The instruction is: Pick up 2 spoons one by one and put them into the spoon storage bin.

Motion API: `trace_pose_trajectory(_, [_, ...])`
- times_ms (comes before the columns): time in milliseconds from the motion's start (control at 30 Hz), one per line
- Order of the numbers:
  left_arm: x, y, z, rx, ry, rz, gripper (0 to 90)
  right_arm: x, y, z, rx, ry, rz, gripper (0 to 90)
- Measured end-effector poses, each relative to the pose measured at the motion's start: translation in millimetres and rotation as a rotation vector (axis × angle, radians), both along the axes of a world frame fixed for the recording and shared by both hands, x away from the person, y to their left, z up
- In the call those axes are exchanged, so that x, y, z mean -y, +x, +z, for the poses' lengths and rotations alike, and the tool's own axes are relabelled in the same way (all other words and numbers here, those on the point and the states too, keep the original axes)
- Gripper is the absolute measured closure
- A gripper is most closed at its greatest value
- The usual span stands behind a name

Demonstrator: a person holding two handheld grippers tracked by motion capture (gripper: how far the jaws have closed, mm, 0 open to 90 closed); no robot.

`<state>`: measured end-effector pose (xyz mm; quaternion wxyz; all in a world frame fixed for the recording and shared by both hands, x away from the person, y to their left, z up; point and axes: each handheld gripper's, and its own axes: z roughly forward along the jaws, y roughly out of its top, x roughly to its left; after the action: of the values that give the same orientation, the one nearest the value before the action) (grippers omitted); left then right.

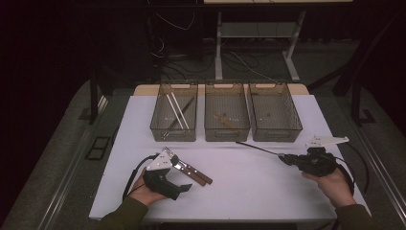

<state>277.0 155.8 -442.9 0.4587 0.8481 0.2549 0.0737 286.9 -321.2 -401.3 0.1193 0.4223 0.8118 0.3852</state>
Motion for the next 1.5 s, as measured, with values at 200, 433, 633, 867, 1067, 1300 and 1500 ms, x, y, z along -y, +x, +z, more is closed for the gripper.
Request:
trace_pose_trajectory(200, [0.4,0.6,-0.9,0.000,0.008,-0.001,0.0,-1.9,5.8,8.9,0.031,0.010,-0.017,87.1])
trace_pose_trajectory(433, [0.6,0.8,-1.2,-0.001,0.010,0.000,0.0,-4.2,12.9,17.5,0.050,0.032,-0.048,87.1])
trace_pose_trajectory(633, [1.1,0.5,-1.4,-0.003,0.008,0.002,0.0,-11.0,18.4,25.2,0.062,0.051,-0.068,87.1])
trace_pose_trajectory(867, [1.6,0.1,-1.5,-0.002,-0.001,0.005,0.0,-24.4,30.2,27.8,0.076,0.052,-0.070,87.1])
trace_pose_trajectory(1067, [1.3,0.4,-1.3,0.001,-0.001,0.003,0.0,-34.0,40.3,32.2,0.087,0.051,-0.087,87.1])
trace_pose_trajectory(1300, [1.1,0.3,-1.0,0.000,-0.004,0.004,0.0,-43.2,51.6,32.0,0.089,0.032,-0.107,87.1])
trace_pose_trajectory(1500, [1.0,-0.5,-0.6,-0.004,-0.008,0.008,0.0,-52.7,62.0,33.3,0.091,0.006,-0.131,87.0])
